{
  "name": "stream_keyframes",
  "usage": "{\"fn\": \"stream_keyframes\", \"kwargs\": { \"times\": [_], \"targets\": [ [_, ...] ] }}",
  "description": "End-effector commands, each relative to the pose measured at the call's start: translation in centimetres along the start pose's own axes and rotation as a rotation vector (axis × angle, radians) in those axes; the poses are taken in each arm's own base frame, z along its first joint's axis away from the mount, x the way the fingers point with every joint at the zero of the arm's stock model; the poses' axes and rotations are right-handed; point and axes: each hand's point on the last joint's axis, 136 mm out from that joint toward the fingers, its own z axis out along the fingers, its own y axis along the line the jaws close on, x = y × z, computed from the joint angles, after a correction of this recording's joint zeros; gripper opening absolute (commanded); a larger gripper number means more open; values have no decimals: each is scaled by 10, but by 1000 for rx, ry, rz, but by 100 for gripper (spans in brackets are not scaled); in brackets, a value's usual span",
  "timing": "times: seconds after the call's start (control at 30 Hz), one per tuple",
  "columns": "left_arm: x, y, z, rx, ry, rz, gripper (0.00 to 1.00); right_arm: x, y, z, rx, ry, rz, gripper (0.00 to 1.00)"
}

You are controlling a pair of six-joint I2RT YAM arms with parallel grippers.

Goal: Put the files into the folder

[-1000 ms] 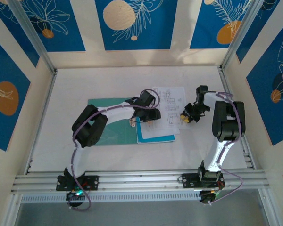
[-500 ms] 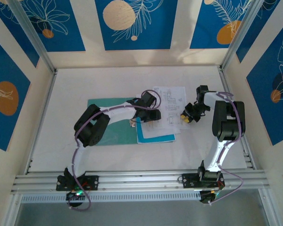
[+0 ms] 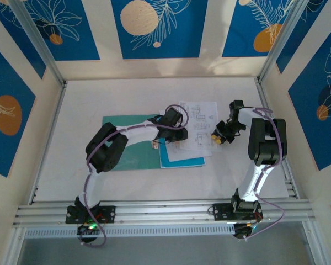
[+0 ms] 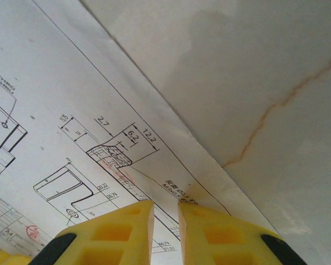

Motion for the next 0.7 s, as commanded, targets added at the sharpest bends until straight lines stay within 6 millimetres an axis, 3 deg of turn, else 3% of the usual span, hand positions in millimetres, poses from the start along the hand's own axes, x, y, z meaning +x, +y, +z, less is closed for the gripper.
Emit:
{"fn": "stream_keyframes", "kwargs": {
  "times": [0.0, 0.17, 0.27, 0.4, 0.53, 0.67],
  "targets": [
    [-5, -16, -14, 33, -33, 24, 23, 8, -14, 11, 40, 42, 11, 22],
    [-5, -16, -16, 33, -35, 26, 0, 7, -5, 5, 0, 28, -9, 27],
    [-6, -14, -22, 21, -47, 22, 0, 7, 8, -11, -51, -23, -56, 41],
    [-8, -4, -44, -33, -76, 12, 0, 13, 29, -47, -113, -124, -137, 59],
    [-2, 23, -75, -118, -84, 7, 0, 31, 47, -76, -160, -169, -211, 63],
    [10, 62, -106, -217, -74, 6, 0, 56, 61, -73, -163, -139, -275, 62]
  ]
}}
